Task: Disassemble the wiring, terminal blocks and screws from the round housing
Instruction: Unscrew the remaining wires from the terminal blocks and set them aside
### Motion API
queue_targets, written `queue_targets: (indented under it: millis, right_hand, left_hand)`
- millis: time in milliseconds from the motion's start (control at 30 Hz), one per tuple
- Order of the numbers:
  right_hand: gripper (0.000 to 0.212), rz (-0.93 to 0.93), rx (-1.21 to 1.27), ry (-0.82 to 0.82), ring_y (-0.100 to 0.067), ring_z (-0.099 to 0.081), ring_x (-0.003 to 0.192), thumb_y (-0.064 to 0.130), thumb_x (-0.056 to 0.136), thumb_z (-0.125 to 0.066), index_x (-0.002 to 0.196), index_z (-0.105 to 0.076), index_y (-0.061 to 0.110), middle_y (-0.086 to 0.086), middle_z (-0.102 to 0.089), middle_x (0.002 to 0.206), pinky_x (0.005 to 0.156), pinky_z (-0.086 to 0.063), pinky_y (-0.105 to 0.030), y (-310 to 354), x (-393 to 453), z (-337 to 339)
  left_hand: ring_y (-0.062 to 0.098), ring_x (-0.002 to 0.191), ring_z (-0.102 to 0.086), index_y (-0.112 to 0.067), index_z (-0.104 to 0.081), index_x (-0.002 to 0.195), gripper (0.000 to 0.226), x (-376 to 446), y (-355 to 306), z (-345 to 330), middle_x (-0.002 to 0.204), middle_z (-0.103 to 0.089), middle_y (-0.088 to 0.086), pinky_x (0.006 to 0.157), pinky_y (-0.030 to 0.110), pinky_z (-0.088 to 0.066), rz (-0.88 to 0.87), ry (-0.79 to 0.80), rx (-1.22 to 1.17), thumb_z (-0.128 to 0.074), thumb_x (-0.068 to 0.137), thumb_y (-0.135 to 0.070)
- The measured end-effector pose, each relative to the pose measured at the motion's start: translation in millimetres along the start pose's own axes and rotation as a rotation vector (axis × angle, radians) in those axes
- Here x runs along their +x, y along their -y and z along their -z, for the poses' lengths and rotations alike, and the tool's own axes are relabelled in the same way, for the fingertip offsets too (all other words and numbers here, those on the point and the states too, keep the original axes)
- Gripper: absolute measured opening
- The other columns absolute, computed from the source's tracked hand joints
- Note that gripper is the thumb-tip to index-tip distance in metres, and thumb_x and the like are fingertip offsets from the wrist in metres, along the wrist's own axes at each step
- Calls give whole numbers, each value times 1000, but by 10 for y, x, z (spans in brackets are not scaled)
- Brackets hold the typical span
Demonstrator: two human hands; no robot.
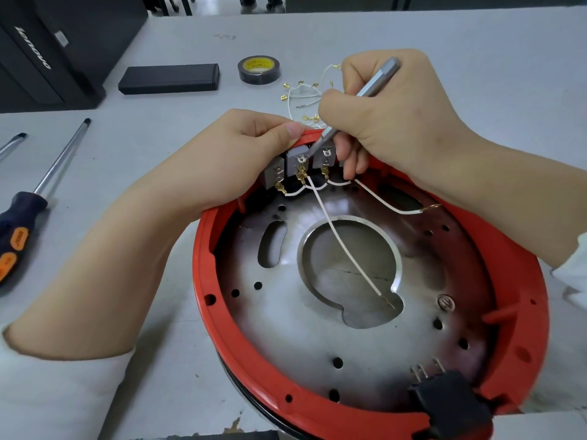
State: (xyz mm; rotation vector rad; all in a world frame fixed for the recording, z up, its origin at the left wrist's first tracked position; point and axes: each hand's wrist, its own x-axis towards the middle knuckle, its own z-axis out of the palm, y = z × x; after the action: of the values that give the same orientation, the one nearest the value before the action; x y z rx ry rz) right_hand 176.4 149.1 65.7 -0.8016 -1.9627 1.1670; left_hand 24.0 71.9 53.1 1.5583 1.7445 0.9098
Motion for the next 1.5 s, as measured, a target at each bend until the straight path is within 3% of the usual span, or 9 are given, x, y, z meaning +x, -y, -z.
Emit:
queue_targets:
  millis: [200,400,533,767,867,967,1133,1267,1500]
  right_hand:
    - [37,33,-45,-18,-27,-54,32,5,83,-55,54,-35,14,-9,-53,40,33,-36,-18,14,-32,-22]
    - [39,32,-43,-6,-27,-53,31,4,85,-55,53,-35,14,-9,-52,40,33,-36,-18,17,-35,-28]
    - [40,49,-86,-9,-23,-53,30,5,86,-55,54,-34,15,-8,-51,39,32,-34,-17,25,-50,-35]
    - [36,-52,-55,54,-26,-53,31,2,80,-53,52,-33,15,-8,-51,39,32,-32,-17,35,44,2]
    - [33,-121,-109,130,-21,-51,29,5,77,-55,54,-35,15,-5,-51,38,31,-31,-16,59,128,6]
    - [36,-161,-175,172,-19,-48,29,9,78,-61,53,-36,16,-4,-51,37,31,-30,-15,76,161,-32]
    - [33,-124,-116,95,-20,-51,28,6,79,-54,53,-36,16,-4,-51,38,30,-30,-15,48,118,8]
    - [31,-99,-105,66,-21,-53,31,7,79,-53,54,-37,15,-6,-53,39,31,-32,-16,49,98,10]
    - [35,-51,-49,3,-23,-52,30,6,81,-54,54,-34,14,-5,-52,38,31,-31,-15,40,39,1]
  left_hand:
    - [3,76,-57,-38,-69,85,28,10,-7,16,96,-71,-2,67,7,-43,-8,-12,8,-46,100,-33]
    - [6,79,-58,-33,-72,90,28,16,4,1,98,-72,6,78,22,-48,0,0,2,-45,100,-35]
    - [12,81,-51,-28,-72,94,29,17,10,8,106,-66,22,71,26,-41,-10,15,20,-45,100,-37]
    - [15,83,-52,-23,-72,100,31,12,7,10,107,-66,24,89,41,-46,-5,22,25,-45,100,-38]
    - [21,84,-65,-26,-73,98,30,14,5,11,101,-71,13,84,31,-46,-16,16,12,-45,100,-37]
    - [17,79,-53,-25,-72,96,32,14,4,18,108,-64,27,79,32,-38,-20,33,41,-44,99,-41]
    - [7,98,-67,-39,-71,96,27,3,0,16,96,-75,-11,87,17,-47,-28,33,-4,-44,101,-34]
    - [24,94,-66,-34,-72,101,29,3,-5,13,105,-70,16,100,46,-44,1,48,1,-44,100,-37]
    - [24,88,-62,-33,-72,102,29,-1,-15,19,109,-66,23,98,44,-44,1,61,-3,-44,100,-38]
